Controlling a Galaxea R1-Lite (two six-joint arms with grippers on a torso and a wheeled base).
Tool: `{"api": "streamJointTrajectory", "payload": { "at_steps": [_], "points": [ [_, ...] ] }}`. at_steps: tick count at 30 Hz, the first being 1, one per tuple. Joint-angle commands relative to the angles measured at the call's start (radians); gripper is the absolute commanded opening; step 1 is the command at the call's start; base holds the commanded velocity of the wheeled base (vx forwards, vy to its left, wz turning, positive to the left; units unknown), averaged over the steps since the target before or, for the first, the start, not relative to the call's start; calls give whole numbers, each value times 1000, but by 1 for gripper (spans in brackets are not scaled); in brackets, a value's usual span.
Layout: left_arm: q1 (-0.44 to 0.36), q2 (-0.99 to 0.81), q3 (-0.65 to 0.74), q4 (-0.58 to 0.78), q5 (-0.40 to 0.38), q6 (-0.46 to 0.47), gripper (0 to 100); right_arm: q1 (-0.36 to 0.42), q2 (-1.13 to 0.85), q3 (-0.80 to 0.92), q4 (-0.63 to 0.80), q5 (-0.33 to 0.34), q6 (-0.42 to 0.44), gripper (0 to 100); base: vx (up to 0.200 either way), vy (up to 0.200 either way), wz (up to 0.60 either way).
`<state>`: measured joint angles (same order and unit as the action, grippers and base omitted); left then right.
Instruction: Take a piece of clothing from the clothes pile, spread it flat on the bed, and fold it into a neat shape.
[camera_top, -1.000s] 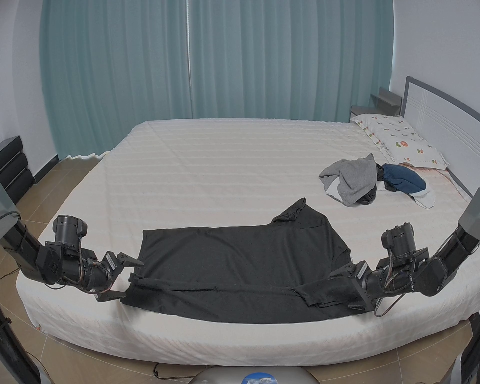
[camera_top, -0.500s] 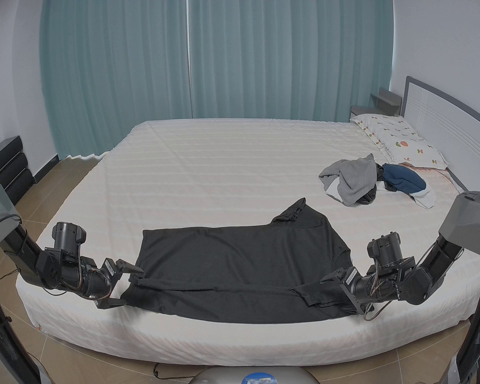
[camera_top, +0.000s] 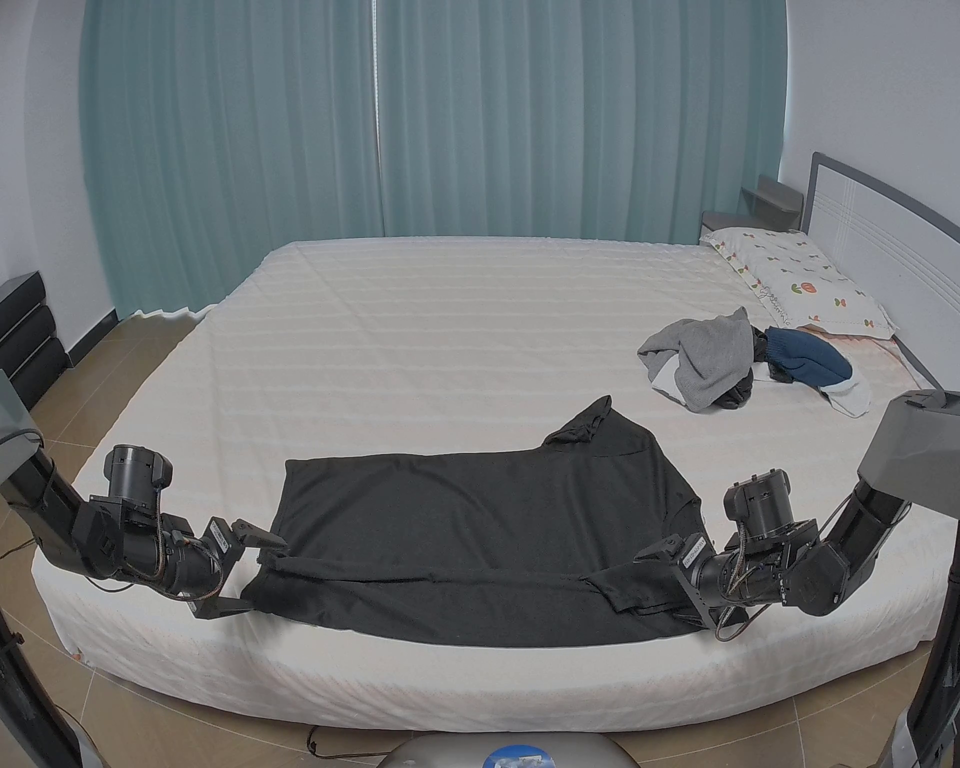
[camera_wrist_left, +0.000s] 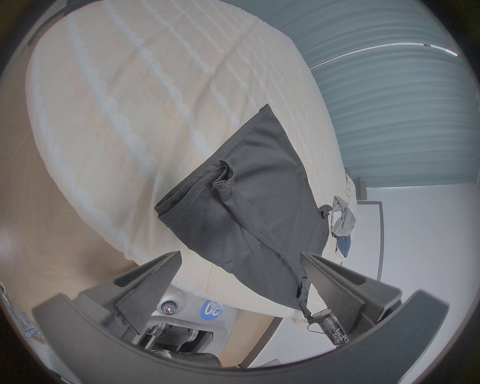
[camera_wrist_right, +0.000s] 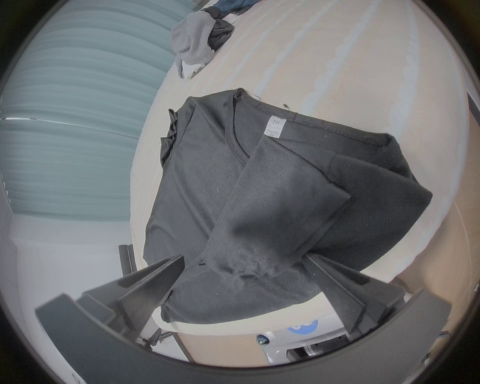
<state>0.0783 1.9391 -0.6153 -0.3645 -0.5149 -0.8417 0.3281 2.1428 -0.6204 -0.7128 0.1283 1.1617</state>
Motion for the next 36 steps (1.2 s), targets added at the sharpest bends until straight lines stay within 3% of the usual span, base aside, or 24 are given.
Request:
{"api": "streamJointTrajectory", "payload": {
  "at_steps": [1,7,8,36],
  "points": [
    [1,0,0,-1,1,0,100,2,25,-13,-7,-15,1,100,0,0,0],
    [1,0,0,-1,1,0,100,11,31,-19,-8,-24,3,100,0,0,0],
    [1,0,0,-1,-1,0,100,11,29,-19,-7,-24,4,0,0,0,0],
    [1,1,0,-1,1,0,100,19,-72,41,101,-12,-5,0,0,0,0]
  ]
}}
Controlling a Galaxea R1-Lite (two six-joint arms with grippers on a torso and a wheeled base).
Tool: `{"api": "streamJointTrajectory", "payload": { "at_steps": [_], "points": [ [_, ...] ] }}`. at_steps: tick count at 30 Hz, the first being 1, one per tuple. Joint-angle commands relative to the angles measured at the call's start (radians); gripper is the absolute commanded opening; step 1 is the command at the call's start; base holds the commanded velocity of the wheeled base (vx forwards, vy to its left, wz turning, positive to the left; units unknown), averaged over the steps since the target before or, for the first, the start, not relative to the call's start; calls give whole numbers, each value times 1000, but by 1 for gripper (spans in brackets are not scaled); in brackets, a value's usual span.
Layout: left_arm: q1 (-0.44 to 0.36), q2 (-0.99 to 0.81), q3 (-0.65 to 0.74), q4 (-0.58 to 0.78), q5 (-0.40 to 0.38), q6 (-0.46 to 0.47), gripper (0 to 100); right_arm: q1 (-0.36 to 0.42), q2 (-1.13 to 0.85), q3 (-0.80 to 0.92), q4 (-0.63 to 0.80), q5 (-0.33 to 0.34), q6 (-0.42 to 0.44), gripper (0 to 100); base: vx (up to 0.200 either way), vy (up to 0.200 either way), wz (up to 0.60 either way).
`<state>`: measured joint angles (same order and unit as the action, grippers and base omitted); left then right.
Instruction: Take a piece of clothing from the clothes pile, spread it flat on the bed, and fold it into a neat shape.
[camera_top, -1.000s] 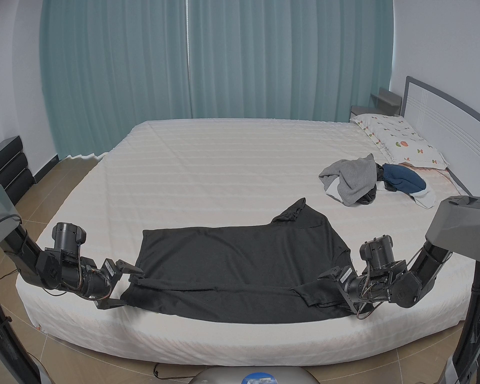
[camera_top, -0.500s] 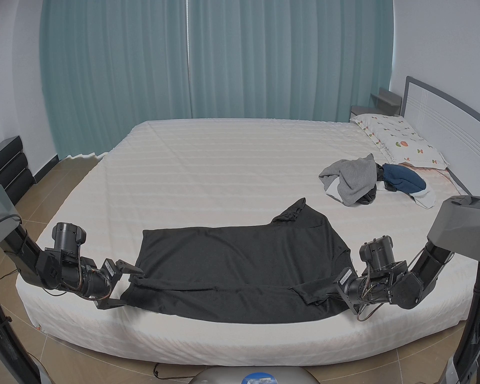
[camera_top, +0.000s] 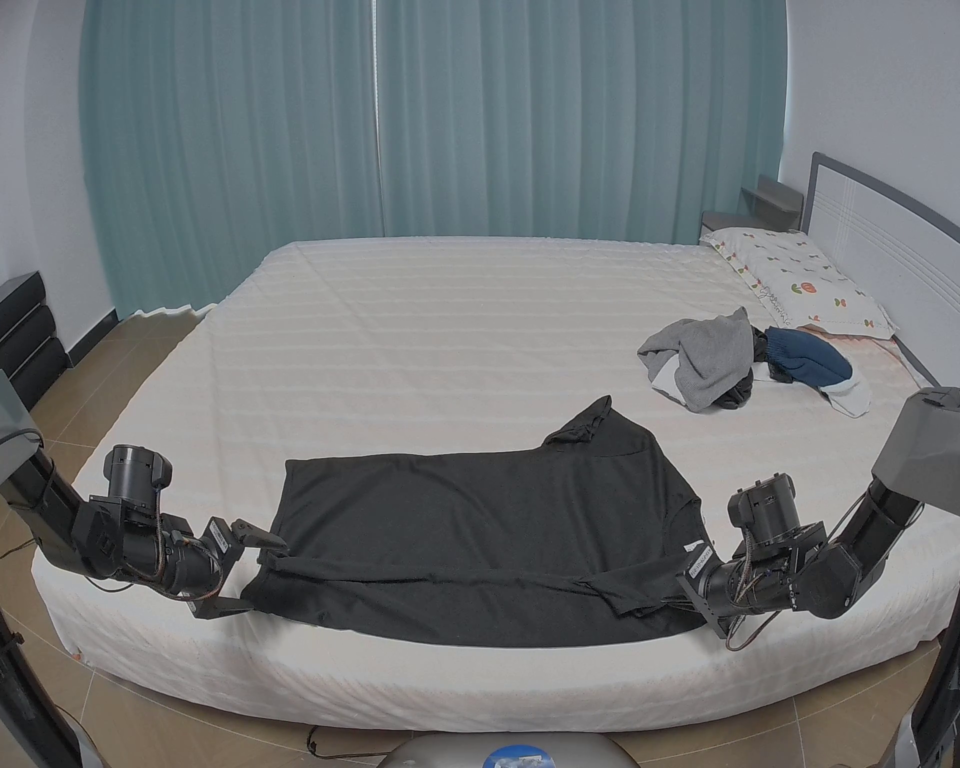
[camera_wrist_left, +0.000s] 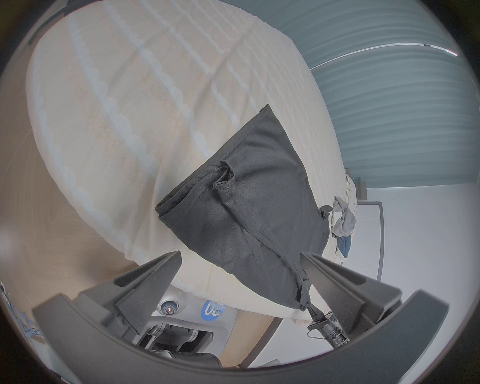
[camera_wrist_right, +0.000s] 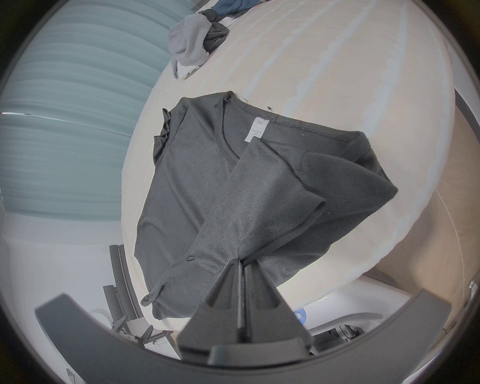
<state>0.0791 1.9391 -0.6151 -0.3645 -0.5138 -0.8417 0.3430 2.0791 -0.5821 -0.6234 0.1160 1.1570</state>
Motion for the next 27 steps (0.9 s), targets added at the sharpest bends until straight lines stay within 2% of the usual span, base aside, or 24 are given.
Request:
{"api": "streamJointTrajectory", "payload": {
  "at_steps": [1,8,13,20,21,27],
  "points": [
    [-1,1,0,-1,0,0,100,4,-10,2,21,1,0,0,0,0,0],
    [-1,1,0,-1,1,1,100,4,-50,-2,79,1,-8,0,0,0,0],
    [1,1,0,-1,1,1,100,8,-83,2,137,2,-49,0,0,0,0],
    [-1,1,0,-1,1,1,100,8,-53,16,145,8,-71,0,0,0,0],
    [-1,1,0,-1,1,1,100,8,-50,16,145,7,-74,100,0,0,0],
    [-1,1,0,-1,1,1,100,-1,-108,7,145,7,-82,100,0,0,0]
  ]
}}
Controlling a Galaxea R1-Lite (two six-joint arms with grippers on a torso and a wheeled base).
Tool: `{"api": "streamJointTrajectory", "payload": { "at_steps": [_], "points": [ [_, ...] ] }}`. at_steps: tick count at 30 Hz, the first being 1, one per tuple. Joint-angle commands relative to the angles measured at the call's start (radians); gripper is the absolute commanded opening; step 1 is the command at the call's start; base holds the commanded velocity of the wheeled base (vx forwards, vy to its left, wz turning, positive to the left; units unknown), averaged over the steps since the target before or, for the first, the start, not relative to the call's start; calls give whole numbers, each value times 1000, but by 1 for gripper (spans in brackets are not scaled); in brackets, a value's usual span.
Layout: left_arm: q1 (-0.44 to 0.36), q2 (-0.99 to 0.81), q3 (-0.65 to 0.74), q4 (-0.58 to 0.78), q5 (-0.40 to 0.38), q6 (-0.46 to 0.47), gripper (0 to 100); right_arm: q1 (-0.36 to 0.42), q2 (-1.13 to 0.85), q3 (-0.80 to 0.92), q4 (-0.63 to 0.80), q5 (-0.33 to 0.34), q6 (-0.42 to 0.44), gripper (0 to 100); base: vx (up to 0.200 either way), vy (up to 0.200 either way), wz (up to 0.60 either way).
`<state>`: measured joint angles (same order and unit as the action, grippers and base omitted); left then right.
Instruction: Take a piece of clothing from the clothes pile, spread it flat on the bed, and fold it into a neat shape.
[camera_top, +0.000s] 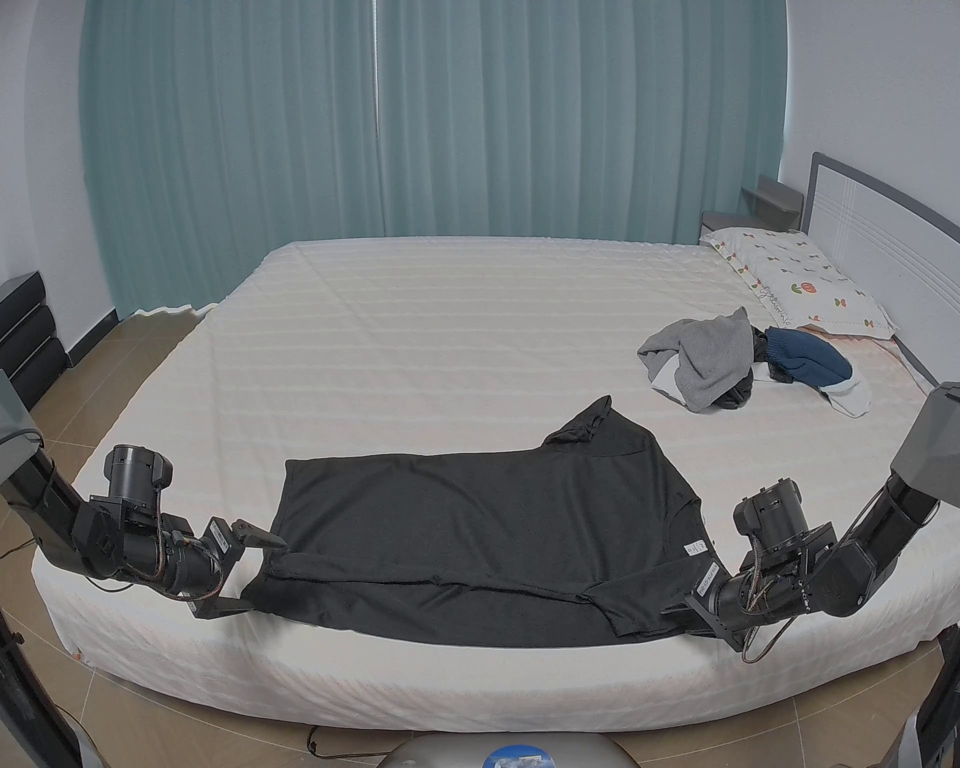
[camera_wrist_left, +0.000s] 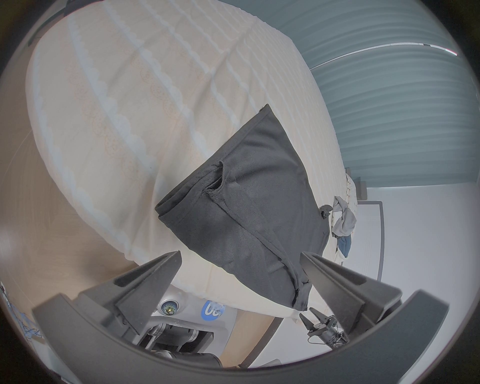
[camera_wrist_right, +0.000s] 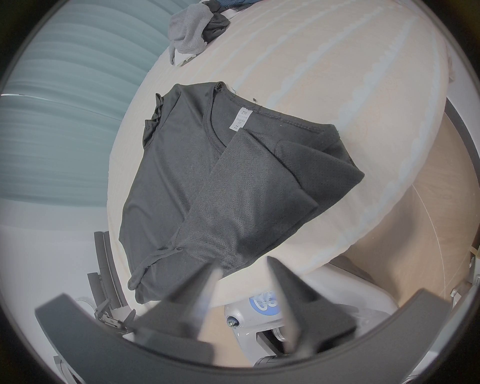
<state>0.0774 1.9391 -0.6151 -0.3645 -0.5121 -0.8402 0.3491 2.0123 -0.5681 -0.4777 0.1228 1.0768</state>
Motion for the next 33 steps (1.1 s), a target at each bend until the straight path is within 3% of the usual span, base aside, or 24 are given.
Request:
{"api": "streamJointTrajectory", "payload": {
  "at_steps": [1,14,22,28,33],
  "points": [
    [1,1,0,-1,0,0,100,-10,-53,-9,1,1,-1,100,0,0,0],
    [-5,-9,-9,-1,-2,-46,100,-101,-113,-35,-32,-3,-28,100,0,0,0],
    [-4,-16,-11,2,3,-48,100,-102,-109,-21,-114,9,-24,100,0,-200,0],
    [-2,-45,-18,-1,14,-94,100,-127,-122,16,-159,54,-17,100,0,0,0],
    [7,-57,-28,-2,12,-137,100,-187,-113,103,-248,141,-11,100,0,0,0]
  ]
}}
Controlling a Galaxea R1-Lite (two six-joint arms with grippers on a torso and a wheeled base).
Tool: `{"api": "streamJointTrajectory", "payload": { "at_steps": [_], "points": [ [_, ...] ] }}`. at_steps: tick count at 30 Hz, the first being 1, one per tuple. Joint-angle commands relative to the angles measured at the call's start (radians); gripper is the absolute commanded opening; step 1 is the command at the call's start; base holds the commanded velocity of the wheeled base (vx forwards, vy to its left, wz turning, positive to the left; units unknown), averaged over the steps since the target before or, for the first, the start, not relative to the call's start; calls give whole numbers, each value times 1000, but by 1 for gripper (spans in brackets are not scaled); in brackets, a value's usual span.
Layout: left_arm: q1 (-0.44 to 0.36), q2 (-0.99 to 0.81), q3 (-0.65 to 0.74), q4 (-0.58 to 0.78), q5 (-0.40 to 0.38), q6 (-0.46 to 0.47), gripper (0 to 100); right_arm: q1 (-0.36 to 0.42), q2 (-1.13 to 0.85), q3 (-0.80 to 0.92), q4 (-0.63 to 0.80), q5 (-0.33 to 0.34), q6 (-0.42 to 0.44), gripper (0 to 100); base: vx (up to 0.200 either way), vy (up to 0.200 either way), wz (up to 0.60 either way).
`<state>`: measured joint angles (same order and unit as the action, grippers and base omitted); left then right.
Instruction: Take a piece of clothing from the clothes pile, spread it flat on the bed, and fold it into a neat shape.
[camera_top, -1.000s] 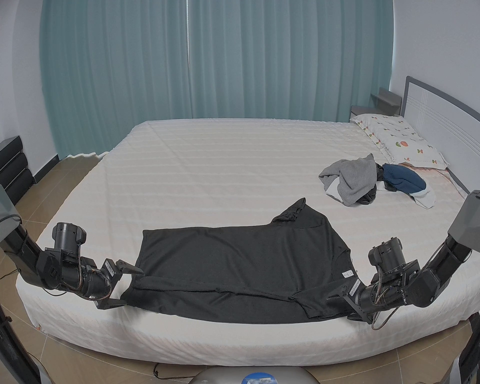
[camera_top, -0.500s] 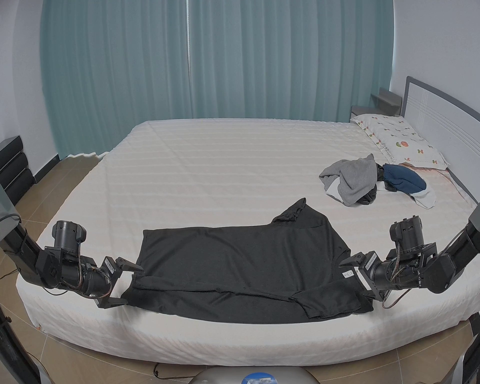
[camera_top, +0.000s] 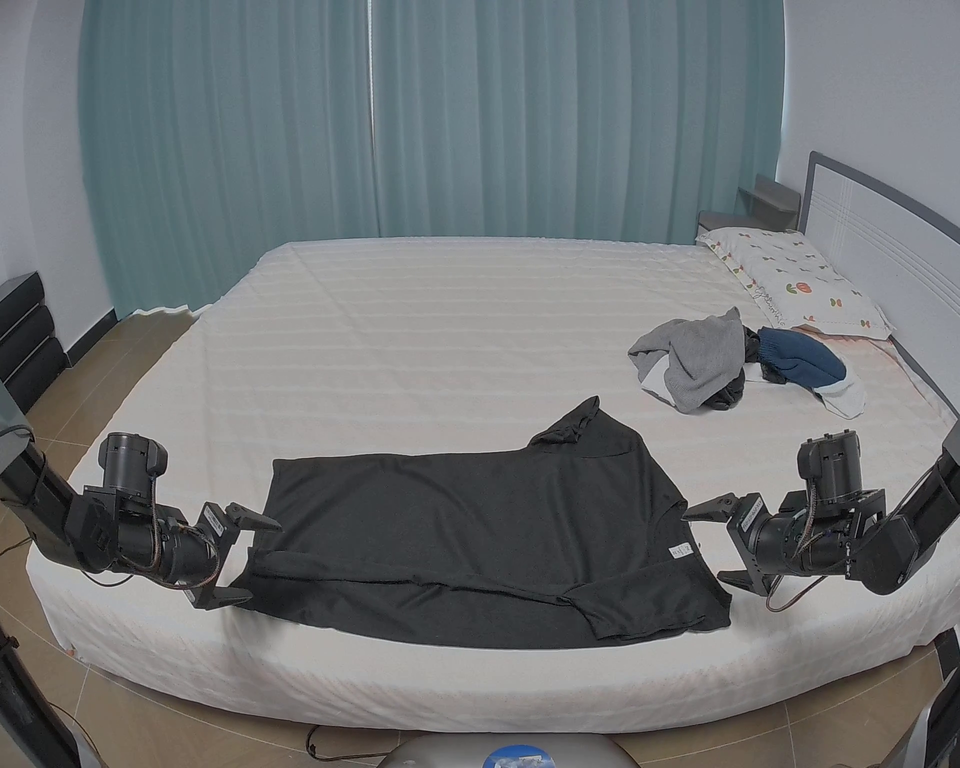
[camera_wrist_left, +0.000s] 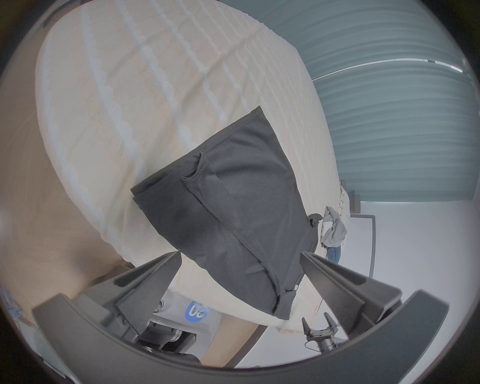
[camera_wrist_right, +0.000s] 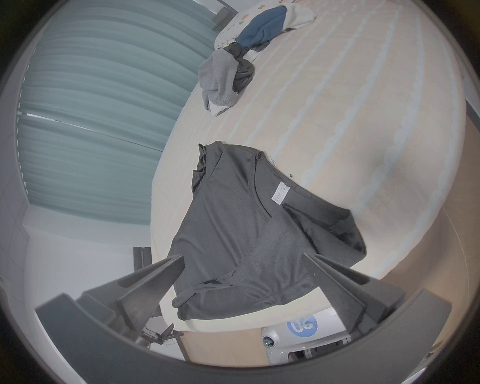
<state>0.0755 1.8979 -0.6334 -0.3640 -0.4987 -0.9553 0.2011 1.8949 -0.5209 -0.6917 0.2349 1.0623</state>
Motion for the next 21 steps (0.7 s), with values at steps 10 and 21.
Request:
{"api": "streamJointTrajectory", "payload": {
  "at_steps": [10,21],
  "points": [
    [46,-6,-32,-3,-1,-19,100,-42,10,108,-108,44,22,100,160,0,0],
    [59,-11,-29,59,0,75,100,-42,38,130,-109,46,21,100,18,0,0]
  ]
}}
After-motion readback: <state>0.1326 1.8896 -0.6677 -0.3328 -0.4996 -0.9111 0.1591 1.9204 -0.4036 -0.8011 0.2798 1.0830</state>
